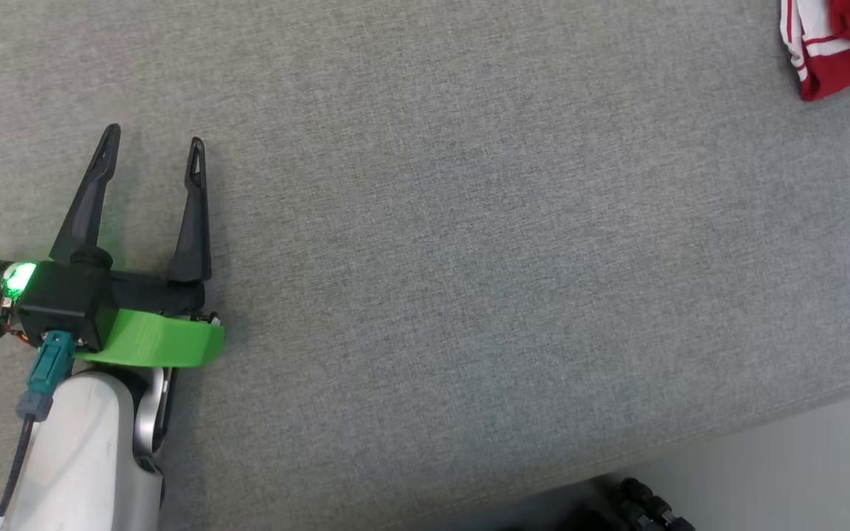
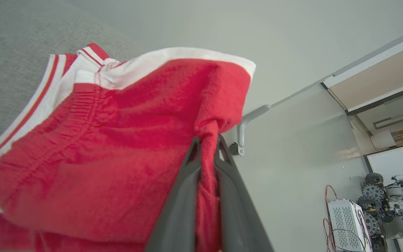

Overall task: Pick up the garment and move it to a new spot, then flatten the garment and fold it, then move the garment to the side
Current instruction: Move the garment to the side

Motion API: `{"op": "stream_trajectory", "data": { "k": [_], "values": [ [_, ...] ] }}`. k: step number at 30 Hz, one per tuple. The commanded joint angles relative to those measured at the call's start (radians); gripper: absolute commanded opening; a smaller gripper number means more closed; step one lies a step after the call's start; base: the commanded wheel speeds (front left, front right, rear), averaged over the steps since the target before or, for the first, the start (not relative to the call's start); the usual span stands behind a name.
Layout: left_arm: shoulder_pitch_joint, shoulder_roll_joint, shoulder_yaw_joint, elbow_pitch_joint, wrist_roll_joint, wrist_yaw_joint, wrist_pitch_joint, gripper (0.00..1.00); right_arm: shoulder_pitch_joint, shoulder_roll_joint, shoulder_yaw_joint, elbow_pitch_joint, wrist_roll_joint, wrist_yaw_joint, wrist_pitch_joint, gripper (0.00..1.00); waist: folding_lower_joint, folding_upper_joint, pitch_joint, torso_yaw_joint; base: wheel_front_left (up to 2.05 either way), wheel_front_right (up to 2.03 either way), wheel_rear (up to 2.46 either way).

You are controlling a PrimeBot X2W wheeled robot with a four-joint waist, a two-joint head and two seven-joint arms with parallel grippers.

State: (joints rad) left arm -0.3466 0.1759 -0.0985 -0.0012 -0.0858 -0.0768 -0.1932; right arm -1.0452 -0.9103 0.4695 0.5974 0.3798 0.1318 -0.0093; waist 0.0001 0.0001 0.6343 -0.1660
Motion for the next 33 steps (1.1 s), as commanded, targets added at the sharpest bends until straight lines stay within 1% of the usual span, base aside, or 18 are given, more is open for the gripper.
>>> {"op": "stream_trajectory", "data": {
  "k": [1,5,7,8,9,10,16,19,21,27,33],
  "values": [
    [0.002,0.013,0.001,-0.011,0.008,0.004,0.007,1.00,-0.023,0.004,-0.003,0.011,0.015,-0.003,0.000,0.00,-0.0001,-0.0001,0.032,-0.029,0.00,0.00,0.00],
    [0.005,0.018,-0.006,-0.042,0.011,0.006,0.026,1.00,-0.061,0.025,0.002,0.071,0.029,-0.003,-0.015,0.00,-0.0001,-0.0001,0.042,-0.025,0.00,0.00,0.00],
    [0.006,0.019,-0.010,-0.050,0.007,0.007,0.032,1.00,-0.084,0.044,0.010,0.113,0.016,-0.003,-0.018,0.00,-0.0001,-0.0001,0.045,-0.020,0.00,0.00,0.00],
    [0.007,0.020,-0.011,-0.054,0.006,0.009,0.034,1.00,-0.099,0.051,0.012,0.137,0.002,-0.003,-0.021,0.08,-0.0001,-0.0001,0.046,-0.017,0.00,0.00,0.00],
    [0.008,0.020,-0.012,-0.057,0.005,0.008,0.034,1.00,-0.111,0.055,0.014,0.156,-0.011,-0.003,-0.027,0.60,-0.0001,-0.0001,0.047,-0.014,0.00,0.00,0.00],
    [0.010,0.019,-0.012,-0.059,0.004,0.011,0.034,1.00,-0.126,0.059,0.009,0.184,-0.023,-0.003,-0.033,1.00,-0.0001,-0.0001,0.047,-0.010,0.00,0.00,0.00],
    [0.027,0.018,-0.006,-0.056,-0.009,0.023,0.020,1.00,-0.180,0.094,-0.016,0.289,-0.099,-0.003,-0.124,1.00,-0.0001,-0.0001,0.029,0.005,0.00,0.00,0.00],
    [0.035,0.014,-0.004,-0.041,-0.012,0.028,0.009,1.00,-0.198,0.117,-0.036,0.316,-0.112,-0.003,-0.172,1.00,-0.0001,-0.0001,0.002,0.011,0.00,0.00,0.00],
    [0.042,0.007,-0.004,-0.030,-0.019,0.033,-0.001,1.00,-0.190,0.147,-0.056,0.329,-0.090,-0.003,-0.194,1.00,-0.0001,-0.0001,-0.027,0.018,0.00,0.00,0.00],
    [0.080,-0.011,0.005,0.011,-0.048,0.044,-0.028,1.00,-0.135,0.201,-0.061,0.291,-0.062,-0.003,-0.239,1.00,-0.0001,-0.0001,-0.131,0.050,0.00,0.00,0.00],
    [0.131,-0.026,0.018,0.052,-0.074,0.058,-0.049,1.00,-0.041,0.264,-0.067,0.186,-0.052,-0.002,-0.255,1.00,-0.0001,-0.0001,-0.235,0.092,0.00,0.00,0.00]
  ]
}}
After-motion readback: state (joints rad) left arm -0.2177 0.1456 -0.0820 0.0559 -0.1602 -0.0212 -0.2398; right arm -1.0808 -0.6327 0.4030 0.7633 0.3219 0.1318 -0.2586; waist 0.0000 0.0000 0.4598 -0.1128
